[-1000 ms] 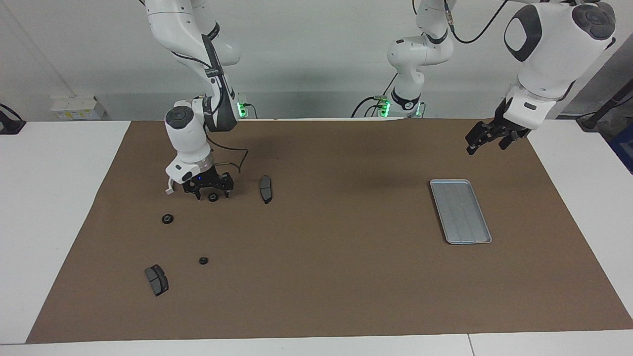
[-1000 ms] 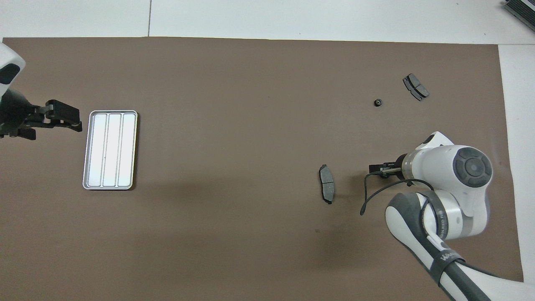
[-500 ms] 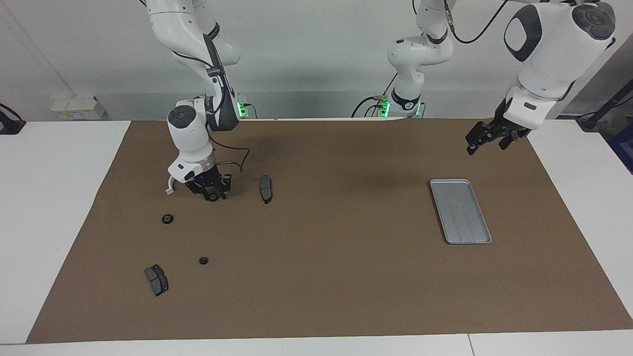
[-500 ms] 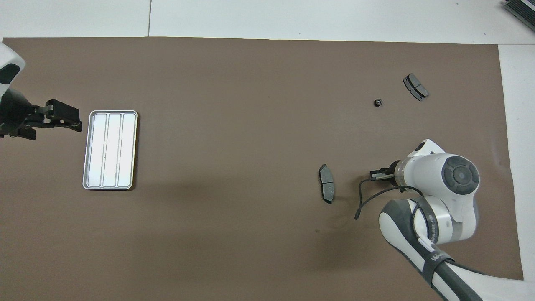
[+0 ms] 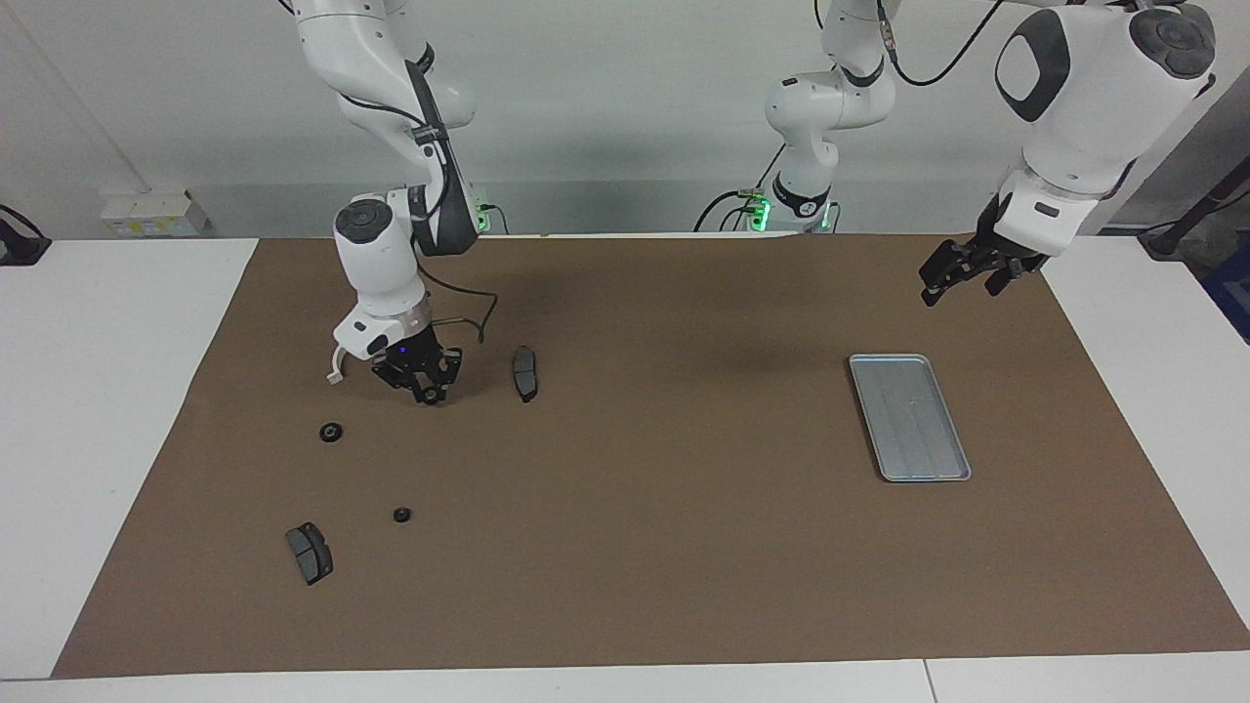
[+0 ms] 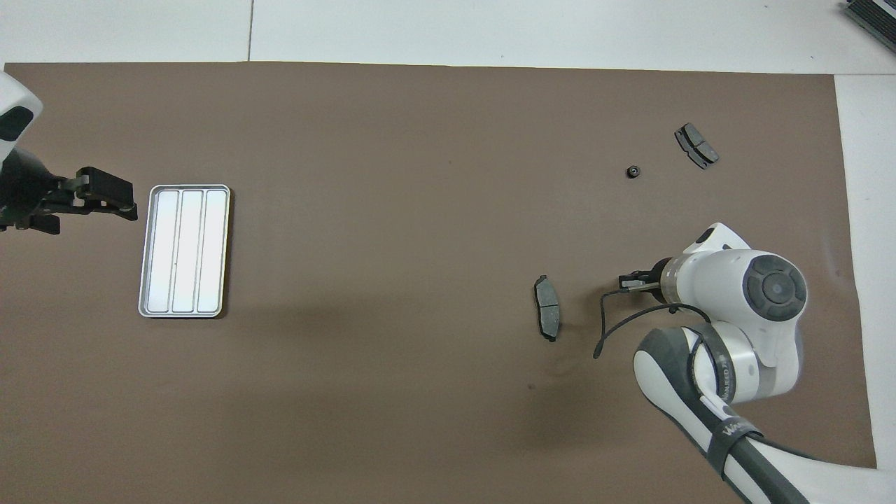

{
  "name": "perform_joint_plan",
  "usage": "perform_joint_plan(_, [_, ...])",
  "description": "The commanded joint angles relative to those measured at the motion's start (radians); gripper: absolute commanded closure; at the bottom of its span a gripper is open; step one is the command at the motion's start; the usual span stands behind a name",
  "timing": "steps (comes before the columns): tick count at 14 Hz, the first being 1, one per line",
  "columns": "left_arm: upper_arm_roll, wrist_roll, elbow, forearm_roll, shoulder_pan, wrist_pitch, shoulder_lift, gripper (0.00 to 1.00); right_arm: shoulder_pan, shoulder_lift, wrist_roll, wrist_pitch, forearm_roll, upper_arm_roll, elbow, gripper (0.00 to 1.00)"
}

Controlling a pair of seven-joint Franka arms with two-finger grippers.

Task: Pick bearing gear from pile to tray
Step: 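Reach and grasp the small black round part with the right gripper, then set the black part mid-table with the right gripper while the left gripper approaches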

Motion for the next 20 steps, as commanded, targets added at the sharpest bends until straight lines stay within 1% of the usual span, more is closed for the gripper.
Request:
perform_joint_plan(1, [-0.003,0.005,-0.038,0.013,0.006,0.016,-0.032,0.0,0.089,0.042,0.121,-0.081,0.027,0.008,0.121,1.0])
perform_joint_plan(3, [-0.003,0.005,-0.038,0.013,0.006,0.016,-0.032,0.0,0.153,0.075,0.211,-0.115,0.025,0.008,0.196,1.0])
perform_joint_plan(5, [-0.003,0.005,-0.038,0.013,0.006,0.016,-0.032,0.0,0.236,0.137,0.343,-0.147,0.008,0.006,0.297,1.0])
perform_joint_plan(6, [-0.005,0.005,-0.038,0.013,0.006,0.016,-0.032,0.0,0.269,0.161,0.377,-0.168,-0.001,0.006,0.345,1.0])
perform_joint_plan(10, [-0.003,0.005,-0.038,0.013,0.006,0.016,-0.032,0.0,0.364,0.229,0.493,-0.187,-0.015,0.005,0.443,1.0])
perform_joint_plan(13, [-0.003,0.004,-0.038,0.013,0.006,0.016,-0.032,0.0,0.418,0.319,0.61,-0.225,-0.097,0.006,0.552,1.0])
perform_joint_plan(15, [-0.003,0.005,-0.038,0.013,0.006,0.016,-0.032,0.0,0.462,0.391,0.673,-0.251,-0.128,0.006,0.636,1.0])
perform_joint_plan(17, [-0.003,0.005,-0.038,0.013,0.006,0.016,-0.032,0.0,0.493,0.434,0.696,-0.251,-0.139,0.006,0.676,1.0])
perform_joint_plan(19, [-0.006,0.011,-0.038,0.011,-0.005,0.008,-0.035,0.0,0.522,0.456,0.716,-0.245,-0.154,0.005,0.684,1.0])
perform_joint_plan(20, [-0.011,0.007,-0.038,0.013,-0.014,0.017,-0.043,0.0,0.527,0.457,0.731,-0.241,-0.177,0.006,0.677,0.97])
